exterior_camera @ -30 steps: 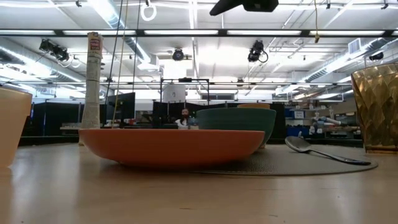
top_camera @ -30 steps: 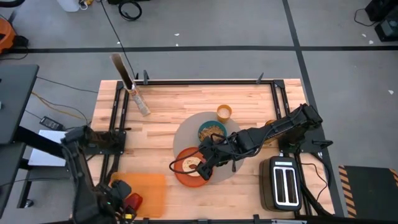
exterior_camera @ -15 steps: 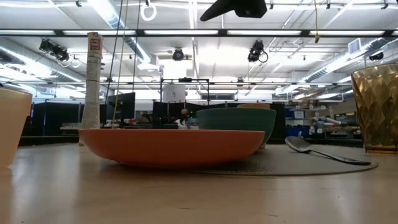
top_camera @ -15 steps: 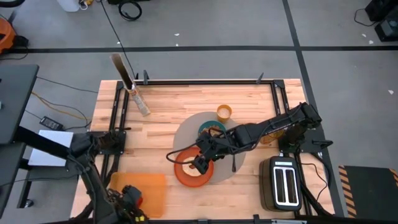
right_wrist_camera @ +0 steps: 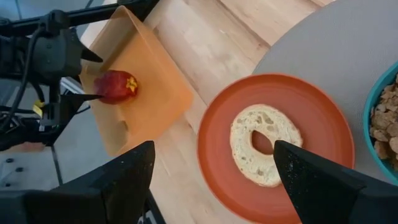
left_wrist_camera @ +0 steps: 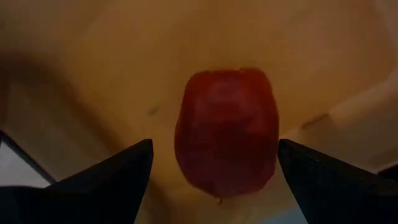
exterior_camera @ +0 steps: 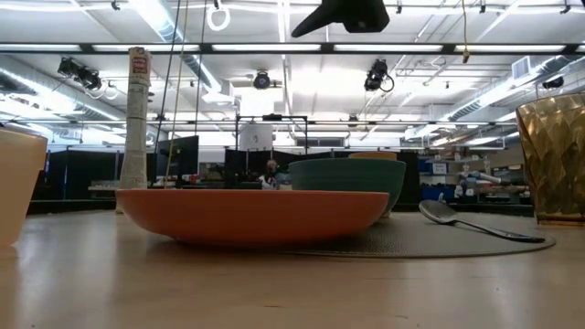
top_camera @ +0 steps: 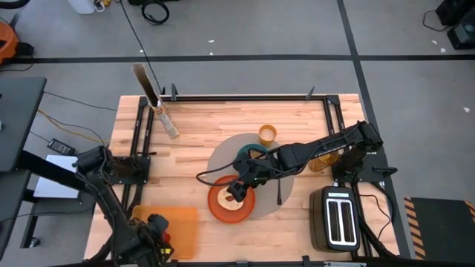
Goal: Arrange a breakfast setting
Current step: Put the apple on the gray mat to the top left of the green bowl
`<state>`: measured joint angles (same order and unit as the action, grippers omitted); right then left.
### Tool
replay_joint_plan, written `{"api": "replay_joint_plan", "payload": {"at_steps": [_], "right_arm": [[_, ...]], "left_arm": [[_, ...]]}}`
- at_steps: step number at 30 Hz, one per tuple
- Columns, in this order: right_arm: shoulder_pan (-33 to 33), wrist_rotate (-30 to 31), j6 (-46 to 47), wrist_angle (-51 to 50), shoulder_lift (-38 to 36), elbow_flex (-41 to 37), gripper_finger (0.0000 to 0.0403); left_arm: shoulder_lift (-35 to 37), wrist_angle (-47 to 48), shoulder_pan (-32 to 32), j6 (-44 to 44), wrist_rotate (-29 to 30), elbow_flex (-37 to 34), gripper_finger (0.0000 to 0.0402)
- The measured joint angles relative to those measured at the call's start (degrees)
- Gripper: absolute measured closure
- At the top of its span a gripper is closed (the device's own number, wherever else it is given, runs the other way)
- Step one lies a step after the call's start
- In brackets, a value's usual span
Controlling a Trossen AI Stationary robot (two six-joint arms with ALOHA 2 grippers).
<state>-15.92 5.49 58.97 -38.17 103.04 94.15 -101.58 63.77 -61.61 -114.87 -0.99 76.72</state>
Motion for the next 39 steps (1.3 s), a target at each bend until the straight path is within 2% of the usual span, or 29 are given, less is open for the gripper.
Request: {"api": "replay_joint_plan", "payload": {"at_steps": [9, 18, 26, 32, 39], "right_arm": [[0.0, -0.8, 0.0, 0.0, 0.0, 0.0, 0.0067], [0.1, -1.1, 0.0, 0.0, 0.0, 0.0, 0.0067], [-1.0, -2.7, 1.7, 1.2, 0.0, 0.0, 0.0067], [-2.1, -3.2, 2.8, 1.7, 0.0, 0.0, 0.0067], [-2.8, -2.7, -0.7, 3.1, 0.0, 0.8, 0.008]], "left_arm": [[-0.4, -1.2, 0.6, 1.6, -0.4, -0.2, 0.0049], [-5.1, -2.7, 0.7, 4.9, -0.4, -0.5, 0.0049], [-4.9, -18.1, 1.1, 3.1, 0.5, -9.1, 0.0049], [-3.9, -16.8, 1.4, 4.7, 1.3, -9.4, 0.005], [-1.5, -13.2, 1.7, 5.2, 3.0, -9.4, 0.0074]]}}
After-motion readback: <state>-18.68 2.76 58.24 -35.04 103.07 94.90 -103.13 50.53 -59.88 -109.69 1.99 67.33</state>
